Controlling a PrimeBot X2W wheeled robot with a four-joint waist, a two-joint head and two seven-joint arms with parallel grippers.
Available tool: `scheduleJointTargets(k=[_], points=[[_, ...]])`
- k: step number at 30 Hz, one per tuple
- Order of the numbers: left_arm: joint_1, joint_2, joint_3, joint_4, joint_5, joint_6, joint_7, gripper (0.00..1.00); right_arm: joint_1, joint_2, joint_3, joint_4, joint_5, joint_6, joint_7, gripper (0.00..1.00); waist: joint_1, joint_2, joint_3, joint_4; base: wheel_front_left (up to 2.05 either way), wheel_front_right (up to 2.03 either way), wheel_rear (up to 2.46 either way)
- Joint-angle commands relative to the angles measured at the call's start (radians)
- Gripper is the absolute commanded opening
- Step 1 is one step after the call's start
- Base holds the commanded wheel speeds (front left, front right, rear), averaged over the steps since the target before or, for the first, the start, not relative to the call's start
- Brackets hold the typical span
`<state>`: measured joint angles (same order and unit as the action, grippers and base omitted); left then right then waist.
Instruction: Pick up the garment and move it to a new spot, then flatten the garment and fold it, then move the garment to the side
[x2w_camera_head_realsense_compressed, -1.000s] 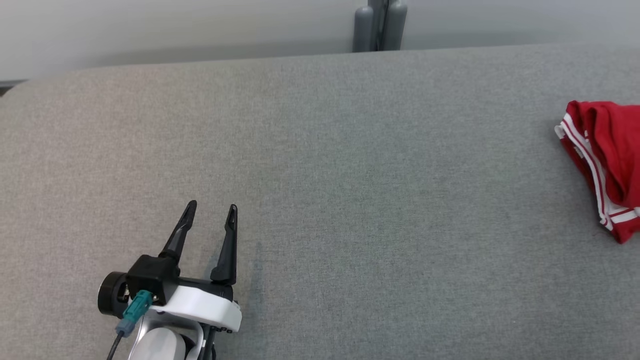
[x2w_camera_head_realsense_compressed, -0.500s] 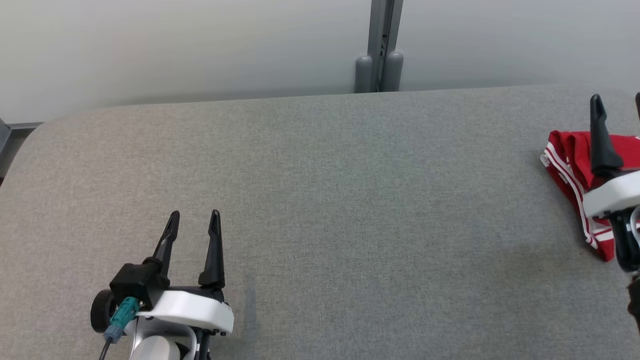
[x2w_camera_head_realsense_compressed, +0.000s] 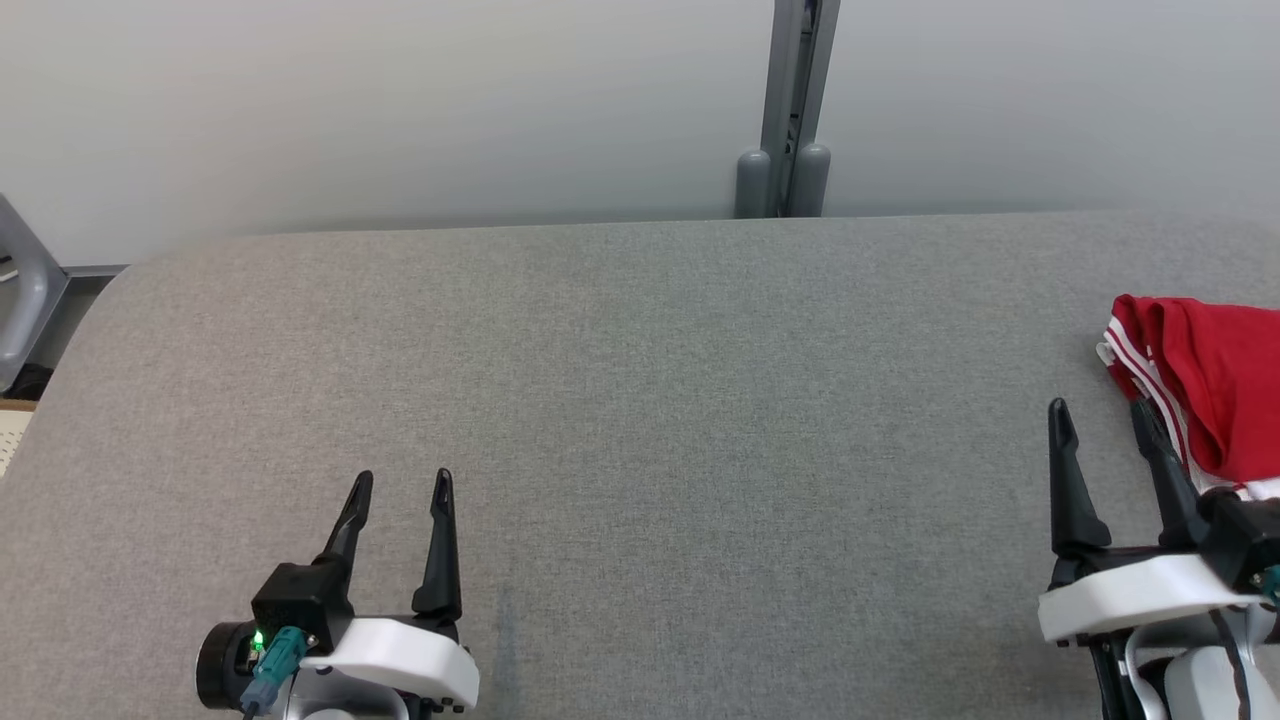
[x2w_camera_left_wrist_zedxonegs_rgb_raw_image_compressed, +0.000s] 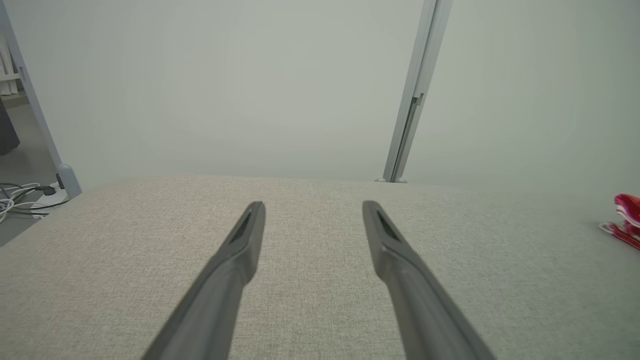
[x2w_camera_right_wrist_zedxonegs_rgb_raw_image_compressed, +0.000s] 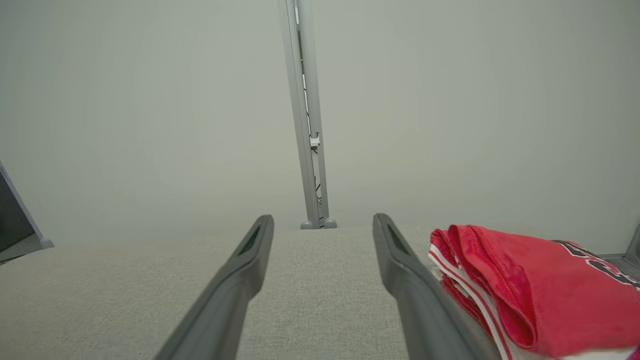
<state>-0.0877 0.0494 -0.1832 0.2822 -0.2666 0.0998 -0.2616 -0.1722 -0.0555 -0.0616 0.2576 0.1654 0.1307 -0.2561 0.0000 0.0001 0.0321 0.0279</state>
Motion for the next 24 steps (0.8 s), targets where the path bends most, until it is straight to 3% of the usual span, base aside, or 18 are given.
scheduleJointTargets(k=[1,9,24], points=[[0.007,0.005,0.001,-0.007,0.010,0.005,-0.004,1.00,0.017,-0.003,-0.004,-0.007,0.000,0.000,-0.001,1.00,0.0000,-0.0001,-0.002,0.002,0.00,0.00,0.00],[0.042,0.005,0.011,-0.024,0.032,0.016,-0.004,1.00,0.066,0.001,0.058,0.001,0.061,0.000,-0.006,1.00,0.0000,-0.0001,-0.003,0.008,0.00,0.00,0.00],[0.044,0.006,0.017,-0.019,0.059,0.022,-0.004,1.00,0.062,0.002,0.063,0.028,0.058,0.000,-0.010,1.00,0.0000,-0.0001,0.003,0.011,0.00,0.00,0.00]])
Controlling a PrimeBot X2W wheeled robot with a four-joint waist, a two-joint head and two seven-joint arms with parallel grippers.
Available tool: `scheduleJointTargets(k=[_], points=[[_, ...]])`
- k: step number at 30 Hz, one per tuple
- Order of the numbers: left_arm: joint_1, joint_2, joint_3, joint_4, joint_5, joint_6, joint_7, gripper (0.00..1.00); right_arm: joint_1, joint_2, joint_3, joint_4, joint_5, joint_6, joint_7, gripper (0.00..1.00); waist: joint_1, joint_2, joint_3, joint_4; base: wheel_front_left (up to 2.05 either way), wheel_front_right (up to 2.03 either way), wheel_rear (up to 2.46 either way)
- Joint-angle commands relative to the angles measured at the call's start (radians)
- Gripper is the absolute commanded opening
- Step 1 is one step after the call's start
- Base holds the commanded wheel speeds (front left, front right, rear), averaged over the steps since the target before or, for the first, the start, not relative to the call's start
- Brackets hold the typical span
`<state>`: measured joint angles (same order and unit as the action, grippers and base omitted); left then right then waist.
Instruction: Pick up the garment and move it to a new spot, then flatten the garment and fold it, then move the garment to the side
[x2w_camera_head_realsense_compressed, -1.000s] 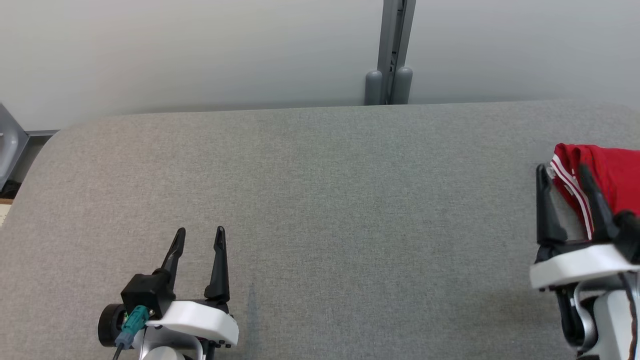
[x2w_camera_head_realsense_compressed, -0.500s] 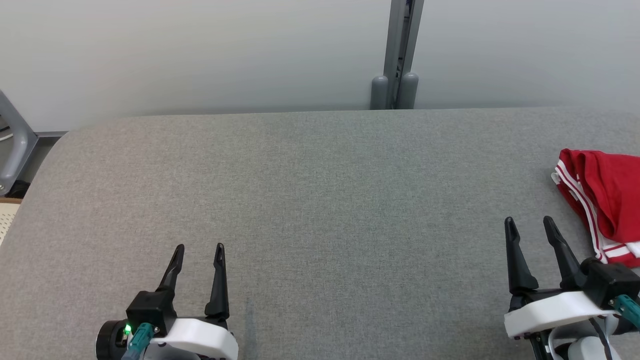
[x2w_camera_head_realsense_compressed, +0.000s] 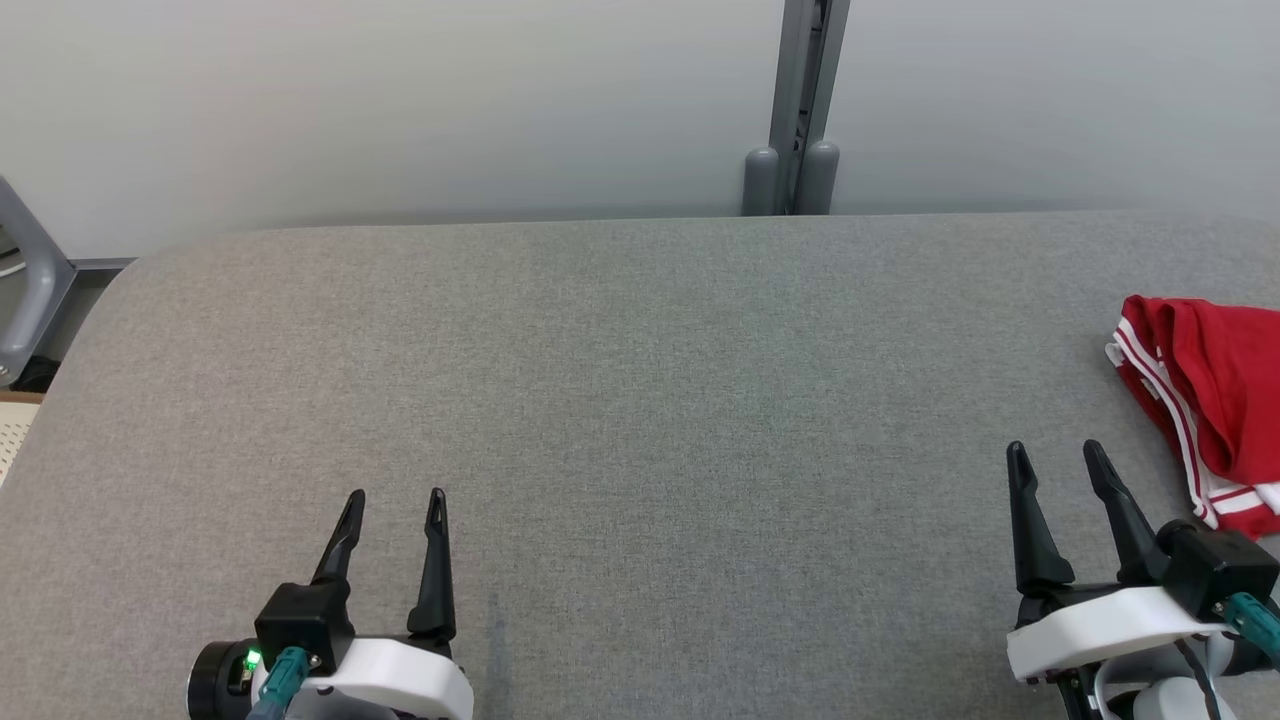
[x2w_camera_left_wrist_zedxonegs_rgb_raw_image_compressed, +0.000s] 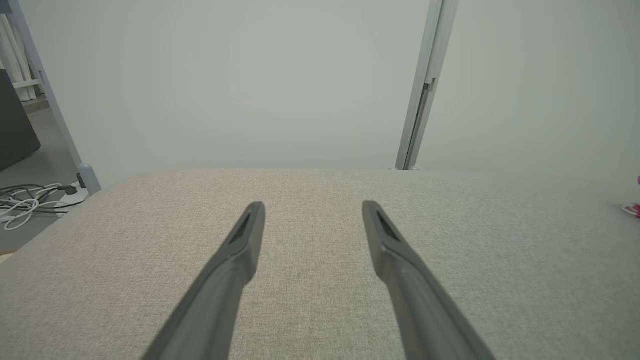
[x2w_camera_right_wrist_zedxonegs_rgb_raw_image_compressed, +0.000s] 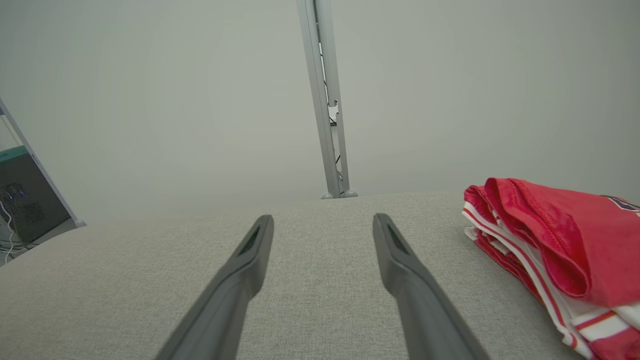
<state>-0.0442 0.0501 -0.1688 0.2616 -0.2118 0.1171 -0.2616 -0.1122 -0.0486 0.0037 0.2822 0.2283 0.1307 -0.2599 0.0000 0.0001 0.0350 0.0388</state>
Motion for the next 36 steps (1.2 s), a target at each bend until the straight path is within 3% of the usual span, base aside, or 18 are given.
scheduleJointTargets(k=[1,4,5,8,36], points=[[0.000,0.006,0.003,0.003,0.006,0.004,-0.004,1.00,0.000,-0.005,-0.003,0.005,-0.004,0.000,-0.006,1.00,0.0000,-0.0001,0.001,0.000,0.00,0.00,0.00],[-0.003,0.006,0.002,0.007,0.010,0.004,-0.004,1.00,-0.002,-0.005,-0.005,0.008,-0.003,0.000,-0.006,1.00,0.0000,-0.0001,0.002,0.000,0.00,0.00,0.00],[0.001,0.000,0.000,0.008,0.000,-0.002,0.001,0.00,0.000,0.000,-0.001,0.008,0.002,0.000,0.000,0.00,0.0000,-0.0001,0.002,0.000,0.00,0.00,0.00],[0.023,-0.005,-0.005,0.043,-0.008,-0.003,0.008,0.00,0.025,0.012,0.002,0.043,0.008,0.000,0.007,0.00,0.0000,-0.0001,0.002,0.000,0.00,0.00,0.00],[-0.010,-0.001,0.090,0.022,-0.476,-0.085,0.128,0.00,0.015,0.006,-0.039,0.014,0.468,0.000,0.130,0.00,0.0000,-0.0001,-0.006,-0.008,0.00,0.00,0.00]])
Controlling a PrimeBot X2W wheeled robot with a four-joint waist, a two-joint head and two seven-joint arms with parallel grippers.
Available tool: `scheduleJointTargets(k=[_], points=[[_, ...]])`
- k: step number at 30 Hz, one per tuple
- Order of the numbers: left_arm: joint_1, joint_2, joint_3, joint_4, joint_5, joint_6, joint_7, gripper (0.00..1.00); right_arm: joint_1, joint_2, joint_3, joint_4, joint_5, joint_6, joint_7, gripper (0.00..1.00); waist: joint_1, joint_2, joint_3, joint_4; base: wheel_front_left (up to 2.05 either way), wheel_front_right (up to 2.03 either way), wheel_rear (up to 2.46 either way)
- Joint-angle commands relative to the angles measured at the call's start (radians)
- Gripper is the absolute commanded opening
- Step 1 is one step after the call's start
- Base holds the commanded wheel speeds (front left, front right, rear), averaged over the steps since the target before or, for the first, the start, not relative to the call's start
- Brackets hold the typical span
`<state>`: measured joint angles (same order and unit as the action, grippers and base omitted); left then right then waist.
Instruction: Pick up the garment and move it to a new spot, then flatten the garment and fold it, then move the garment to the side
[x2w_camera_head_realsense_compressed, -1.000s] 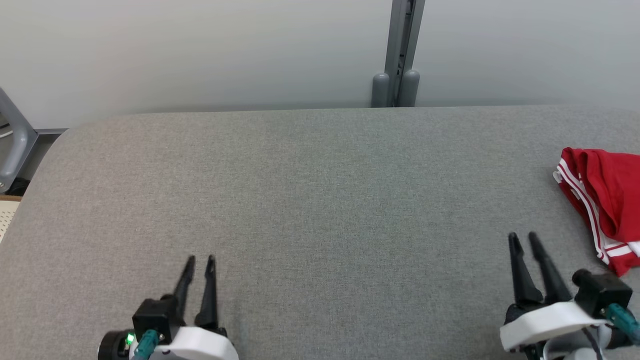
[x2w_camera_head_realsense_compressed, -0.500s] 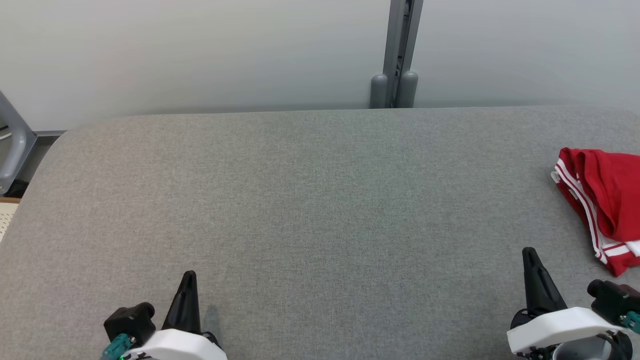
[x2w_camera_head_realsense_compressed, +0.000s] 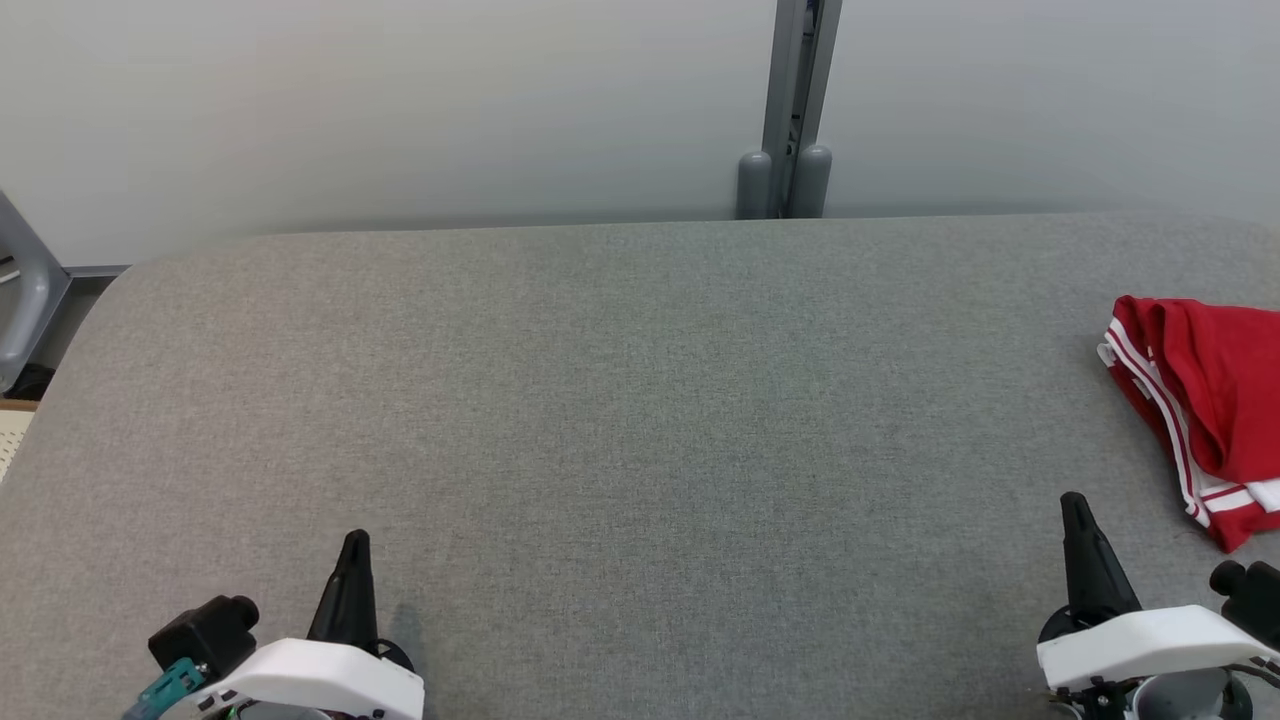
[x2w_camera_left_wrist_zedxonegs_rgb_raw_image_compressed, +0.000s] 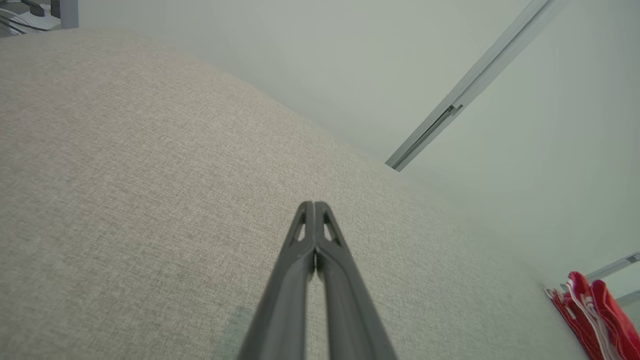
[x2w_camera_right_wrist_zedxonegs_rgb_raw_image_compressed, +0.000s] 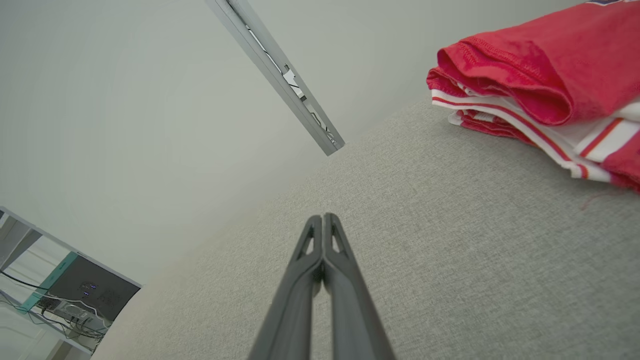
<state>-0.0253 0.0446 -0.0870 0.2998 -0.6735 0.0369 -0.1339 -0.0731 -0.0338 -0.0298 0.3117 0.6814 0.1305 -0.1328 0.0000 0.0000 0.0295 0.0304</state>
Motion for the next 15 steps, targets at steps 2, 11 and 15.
scheduleJointTargets(k=[2,11,15], points=[[-0.032,0.005,0.014,-0.018,-0.043,-0.011,0.009,0.00,-0.025,-0.009,-0.008,-0.018,0.044,0.000,0.010,0.00,0.0000,0.0000,-0.001,-0.001,0.00,0.00,0.00],[-0.041,0.006,0.040,-0.024,-0.166,-0.032,0.041,0.00,-0.027,-0.011,-0.018,-0.026,0.165,0.000,0.043,0.00,0.0000,0.0000,-0.003,-0.003,0.00,0.00,0.00],[-0.043,0.006,0.050,-0.026,-0.217,-0.041,0.054,0.00,-0.029,-0.012,-0.023,-0.029,0.216,0.000,0.056,0.00,0.0000,0.0000,-0.004,-0.005,0.00,0.00,0.00]])
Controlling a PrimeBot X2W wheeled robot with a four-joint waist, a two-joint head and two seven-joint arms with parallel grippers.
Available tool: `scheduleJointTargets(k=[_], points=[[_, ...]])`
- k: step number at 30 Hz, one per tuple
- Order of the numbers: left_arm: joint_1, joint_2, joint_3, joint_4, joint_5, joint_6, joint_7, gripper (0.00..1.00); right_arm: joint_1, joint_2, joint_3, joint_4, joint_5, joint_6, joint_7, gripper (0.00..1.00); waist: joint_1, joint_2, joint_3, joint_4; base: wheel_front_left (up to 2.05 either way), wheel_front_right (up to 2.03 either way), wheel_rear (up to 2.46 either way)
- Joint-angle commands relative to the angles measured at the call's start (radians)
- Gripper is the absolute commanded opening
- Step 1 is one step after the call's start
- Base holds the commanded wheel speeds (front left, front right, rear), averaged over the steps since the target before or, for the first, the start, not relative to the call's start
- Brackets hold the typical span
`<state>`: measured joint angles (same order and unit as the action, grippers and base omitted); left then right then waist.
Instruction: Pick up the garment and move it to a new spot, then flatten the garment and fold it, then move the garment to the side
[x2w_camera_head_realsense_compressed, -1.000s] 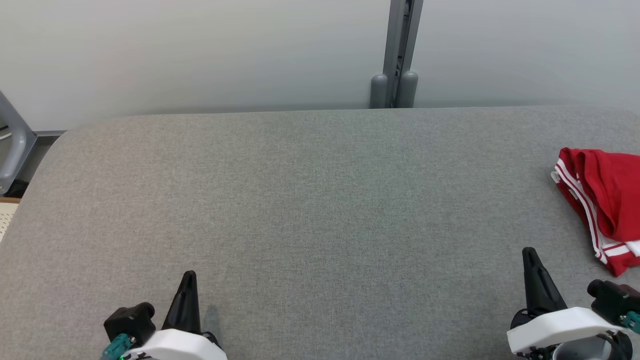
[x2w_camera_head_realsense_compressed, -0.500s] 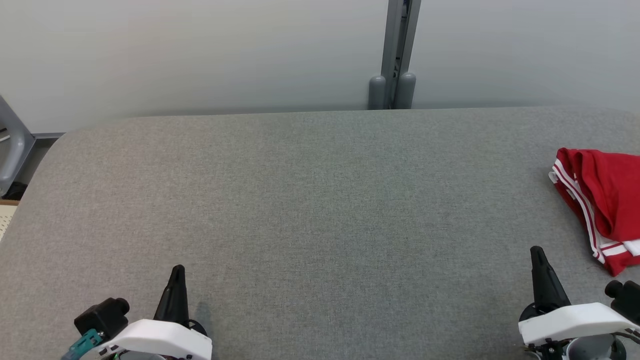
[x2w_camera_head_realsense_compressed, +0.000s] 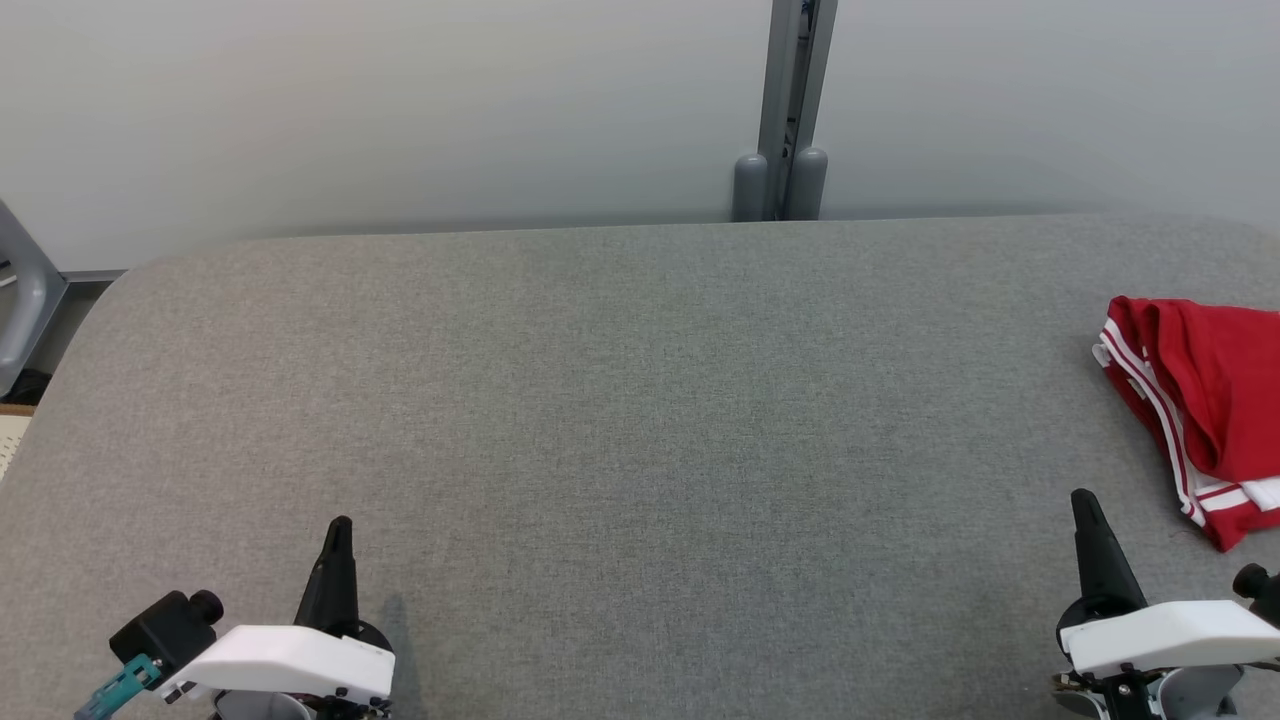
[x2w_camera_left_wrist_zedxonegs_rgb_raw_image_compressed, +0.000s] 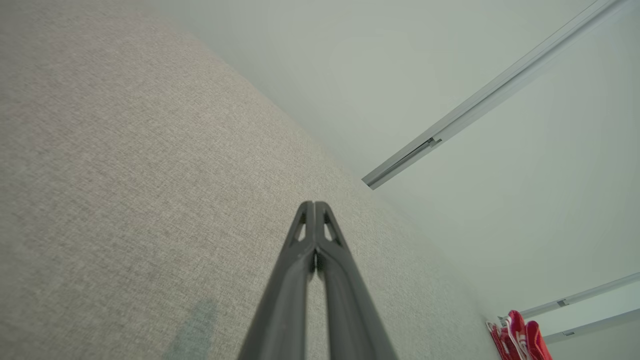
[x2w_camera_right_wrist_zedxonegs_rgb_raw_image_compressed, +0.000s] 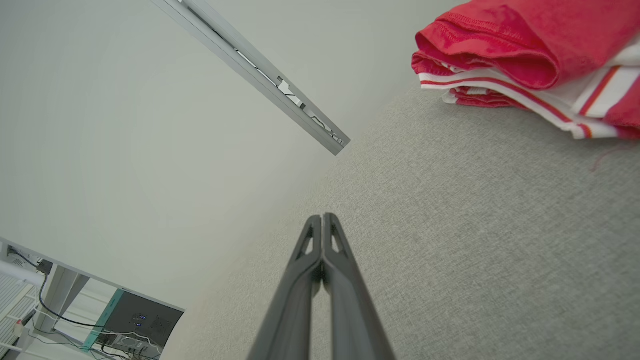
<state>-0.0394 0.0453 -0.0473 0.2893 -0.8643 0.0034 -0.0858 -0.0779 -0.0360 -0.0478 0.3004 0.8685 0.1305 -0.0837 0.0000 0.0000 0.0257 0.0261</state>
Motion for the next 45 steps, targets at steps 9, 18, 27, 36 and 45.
scheduleJointTargets(k=[9,18,27,36,45], points=[[-0.037,0.006,0.033,-0.020,-0.134,-0.027,0.034,0.00,-0.026,-0.011,-0.014,-0.024,0.135,0.000,0.036,0.00,0.0000,0.0000,-0.003,-0.003,0.00,0.00,0.00],[-0.045,0.007,0.052,-0.024,-0.223,-0.043,0.058,0.00,-0.028,-0.012,-0.022,-0.029,0.223,0.000,0.060,0.00,0.0000,0.0000,-0.005,-0.006,0.00,0.00,0.00],[-0.048,0.007,0.071,-0.028,-0.313,-0.060,0.084,0.00,-0.028,-0.013,-0.030,-0.034,0.313,0.000,0.084,0.00,0.0000,0.0000,-0.007,-0.008,0.00,0.00,0.00],[-0.055,0.008,0.089,-0.032,-0.398,-0.076,0.105,0.00,-0.030,-0.014,-0.037,-0.039,0.396,0.000,0.106,0.00,0.0000,0.0000,-0.010,-0.011,0.00,0.00,0.00],[-0.061,0.008,0.106,-0.036,-0.477,-0.089,0.127,0.00,-0.032,-0.015,-0.044,-0.044,0.474,0.000,0.127,0.00,0.0000,0.0000,-0.012,-0.014,0.00,0.00,0.00]])
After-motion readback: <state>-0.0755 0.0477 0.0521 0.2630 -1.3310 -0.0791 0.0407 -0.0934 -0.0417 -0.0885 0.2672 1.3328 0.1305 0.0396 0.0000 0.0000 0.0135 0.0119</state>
